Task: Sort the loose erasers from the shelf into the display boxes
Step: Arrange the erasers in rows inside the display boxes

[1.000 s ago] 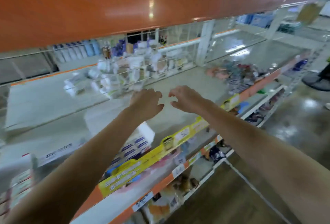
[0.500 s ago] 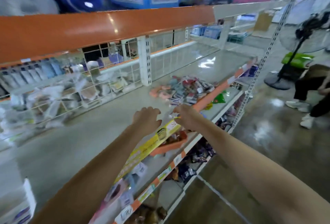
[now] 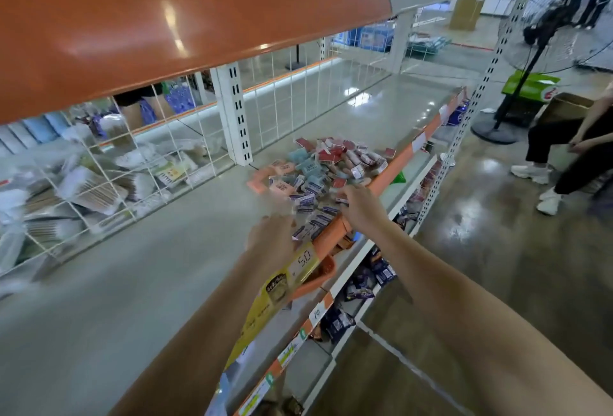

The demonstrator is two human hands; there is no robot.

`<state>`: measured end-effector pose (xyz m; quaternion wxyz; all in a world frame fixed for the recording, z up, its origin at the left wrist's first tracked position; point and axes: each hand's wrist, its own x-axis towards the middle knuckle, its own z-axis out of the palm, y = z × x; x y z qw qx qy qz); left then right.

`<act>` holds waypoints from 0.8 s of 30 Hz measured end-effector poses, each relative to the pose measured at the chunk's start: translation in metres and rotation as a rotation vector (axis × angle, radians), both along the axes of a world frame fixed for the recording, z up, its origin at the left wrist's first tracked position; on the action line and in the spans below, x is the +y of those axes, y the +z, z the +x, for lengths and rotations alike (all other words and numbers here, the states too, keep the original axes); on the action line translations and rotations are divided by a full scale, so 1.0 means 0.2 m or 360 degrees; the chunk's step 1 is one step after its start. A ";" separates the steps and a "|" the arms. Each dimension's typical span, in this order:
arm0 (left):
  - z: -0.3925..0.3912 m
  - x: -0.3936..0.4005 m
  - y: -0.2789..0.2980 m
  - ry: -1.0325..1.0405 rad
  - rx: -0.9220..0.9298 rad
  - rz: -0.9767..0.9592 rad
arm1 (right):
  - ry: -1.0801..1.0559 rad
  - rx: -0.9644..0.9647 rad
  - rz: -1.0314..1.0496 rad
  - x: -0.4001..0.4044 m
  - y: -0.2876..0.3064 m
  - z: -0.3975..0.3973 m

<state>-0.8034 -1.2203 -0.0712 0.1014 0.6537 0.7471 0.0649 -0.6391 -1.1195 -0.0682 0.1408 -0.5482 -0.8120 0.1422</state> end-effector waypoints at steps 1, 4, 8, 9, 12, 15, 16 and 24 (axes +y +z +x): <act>-0.01 0.01 -0.01 -0.0003 -0.0004 0.0028 | -0.0008 0.0009 0.0008 0.02 -0.01 0.00; -0.03 0.04 -0.03 0.0001 -0.0088 0.0059 | -0.0028 0.0049 0.0035 0.08 -0.04 -0.02; -0.02 0.07 -0.04 0.0064 -0.0212 -0.0038 | -0.0009 0.0090 0.0089 0.12 -0.08 -0.02; -0.02 0.08 -0.03 0.0099 -0.0274 -0.0070 | 0.0010 0.0119 0.0099 0.13 -0.08 -0.01; 0.00 0.09 -0.01 0.0221 -0.0404 -0.0120 | 0.0085 0.0215 0.0112 0.13 -0.10 0.01; 0.06 0.09 0.02 0.0316 -0.0445 -0.0071 | 0.0137 0.0319 0.0086 0.14 -0.11 0.03; 0.08 0.09 0.03 0.0334 -0.0469 -0.0060 | 0.0145 0.0359 0.0081 0.13 -0.10 0.03; 0.11 0.06 0.03 0.0553 -0.0859 0.0010 | 0.0213 0.0709 -0.0127 0.05 0.01 0.02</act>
